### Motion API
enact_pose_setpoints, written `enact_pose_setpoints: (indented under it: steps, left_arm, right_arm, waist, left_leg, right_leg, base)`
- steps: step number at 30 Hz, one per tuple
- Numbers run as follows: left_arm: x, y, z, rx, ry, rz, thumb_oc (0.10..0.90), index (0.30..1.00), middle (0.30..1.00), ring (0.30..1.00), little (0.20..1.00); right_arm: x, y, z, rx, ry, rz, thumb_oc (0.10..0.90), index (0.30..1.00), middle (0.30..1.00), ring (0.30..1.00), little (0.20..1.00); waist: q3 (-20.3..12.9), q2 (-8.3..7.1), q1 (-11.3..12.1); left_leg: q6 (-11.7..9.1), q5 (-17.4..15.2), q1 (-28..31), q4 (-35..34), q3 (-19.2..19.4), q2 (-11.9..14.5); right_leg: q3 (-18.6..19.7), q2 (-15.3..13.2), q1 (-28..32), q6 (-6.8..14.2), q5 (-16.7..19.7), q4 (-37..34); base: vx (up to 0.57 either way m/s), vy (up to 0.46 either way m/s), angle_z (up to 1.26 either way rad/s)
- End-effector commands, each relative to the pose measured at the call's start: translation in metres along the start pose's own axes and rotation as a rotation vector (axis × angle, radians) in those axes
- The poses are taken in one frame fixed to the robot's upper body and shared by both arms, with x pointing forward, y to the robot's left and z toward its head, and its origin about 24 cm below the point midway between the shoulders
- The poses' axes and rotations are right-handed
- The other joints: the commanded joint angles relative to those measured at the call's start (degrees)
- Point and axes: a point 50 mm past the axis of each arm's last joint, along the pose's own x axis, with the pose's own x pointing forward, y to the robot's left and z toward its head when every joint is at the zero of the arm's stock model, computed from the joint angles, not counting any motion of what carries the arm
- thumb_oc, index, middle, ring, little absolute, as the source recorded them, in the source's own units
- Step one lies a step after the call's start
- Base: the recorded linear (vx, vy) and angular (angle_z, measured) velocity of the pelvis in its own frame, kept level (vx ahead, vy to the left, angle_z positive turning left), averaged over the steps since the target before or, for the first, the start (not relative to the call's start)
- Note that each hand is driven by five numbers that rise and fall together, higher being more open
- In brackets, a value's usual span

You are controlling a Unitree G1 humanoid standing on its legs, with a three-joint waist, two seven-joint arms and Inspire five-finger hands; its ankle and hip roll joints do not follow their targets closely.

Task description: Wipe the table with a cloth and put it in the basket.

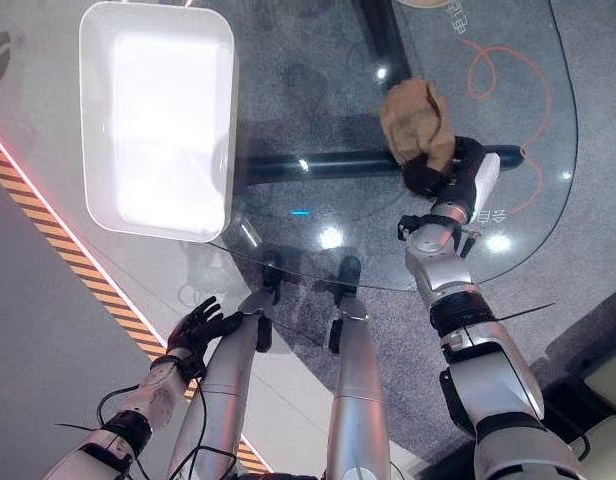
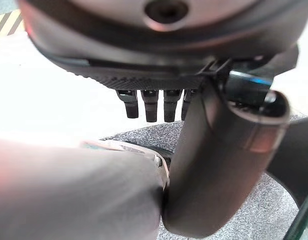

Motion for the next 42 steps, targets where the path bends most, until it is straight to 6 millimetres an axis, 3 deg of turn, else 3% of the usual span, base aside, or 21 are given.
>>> enact_pose_setpoints:
  steps: [1, 11, 19, 23, 26, 33, 42]
  left_arm:
    - [-0.038, 0.023, -0.081, -0.016, 0.228, 0.075, 0.800, 0.900, 0.900, 0.900, 0.900]
    - [-0.036, 0.013, -0.080, -0.026, 0.231, 0.061, 0.800, 0.900, 0.900, 0.900, 0.900]
    - [-0.036, 0.012, -0.083, -0.029, 0.243, 0.060, 0.800, 0.900, 0.900, 0.900, 0.900]
    - [-0.035, 0.011, -0.082, -0.031, 0.236, 0.058, 0.800, 0.900, 0.900, 0.900, 0.900]
    - [-0.034, 0.010, -0.080, -0.028, 0.230, 0.056, 0.800, 0.900, 0.900, 0.900, 0.900]
    - [-0.033, 0.010, -0.078, -0.025, 0.224, 0.055, 0.800, 0.900, 0.900, 0.900, 0.900]
    - [-0.034, 0.009, -0.079, -0.016, 0.209, 0.043, 0.800, 0.900, 0.900, 0.900, 0.900]
  right_arm:
    - [0.028, -0.073, 0.027, 0.105, -0.134, -0.340, 0.100, 0.300, 0.300, 0.300, 0.200]
    - [0.020, -0.064, 0.049, 0.265, -0.216, -0.428, 0.100, 0.300, 0.300, 0.300, 0.200]
    - [0.011, -0.031, 0.076, 0.204, -0.305, -0.224, 0.100, 0.300, 0.300, 0.300, 0.200]
    - [0.009, -0.022, 0.079, 0.175, -0.317, -0.141, 0.100, 0.300, 0.300, 0.300, 0.200]
    - [0.001, -0.003, 0.080, 0.084, -0.352, 0.020, 0.100, 0.300, 0.300, 0.300, 0.200]
    - [-0.020, 0.030, 0.069, -0.050, -0.347, 0.287, 0.100, 0.300, 0.300, 0.300, 0.200]
    - [-0.064, 0.074, 0.040, -0.182, -0.317, 0.621, 0.100, 0.300, 0.300, 0.300, 0.200]
  waist:
    - [-0.76, 2.37, -0.42]
    - [-0.76, 2.97, -0.27]
    - [-0.76, 3.16, 0.37]
    - [-0.76, 3.15, 0.52]
    - [-0.76, 3.04, 0.53]
    - [-0.76, 2.93, 0.63]
    - [-0.76, 3.01, 0.86]
  left_leg:
    - [2.16, -3.54, 2.57, -0.27, -0.36, -2.38]
    - [2.19, -3.36, 3.12, -1.07, -0.37, -2.59]
    - [1.91, -3.02, 3.54, -1.39, -0.58, -2.78]
    - [1.81, -2.89, 3.54, -1.48, -0.59, -2.82]
    - [1.84, -2.82, 3.16, -1.24, -0.53, -2.87]
    - [1.83, -2.42, 3.09, -1.57, -0.25, -2.91]
    - [1.62, -2.27, 2.37, -1.10, 0.41, -2.69]
  right_leg:
    - [-4.41, 4.07, 0.25, -1.38, 5.63, -3.34]
    - [-4.24, 4.10, 0.79, -1.46, 5.46, -3.98]
    - [-4.52, 3.90, 1.36, -1.82, 4.95, -4.20]
    - [-4.66, 3.88, 1.50, -1.90, 4.78, -4.23]
    - [-4.70, 3.93, 1.04, -1.97, 4.73, -3.91]
    - [-5.03, 3.85, 0.89, -2.12, 4.72, -4.03]
    - [-5.55, 3.41, 0.20, -2.26, 4.64, -3.57]
  base:
    - [-0.01, -0.009, -0.05]
    - [-0.01, 0.000, -0.02]
    - [0.00, 0.000, 0.00]
    - [0.00, 0.010, 0.04]
    - [0.00, 0.006, 0.02]
    - [0.00, 0.000, 0.00]
    - [0.00, 0.000, 0.00]
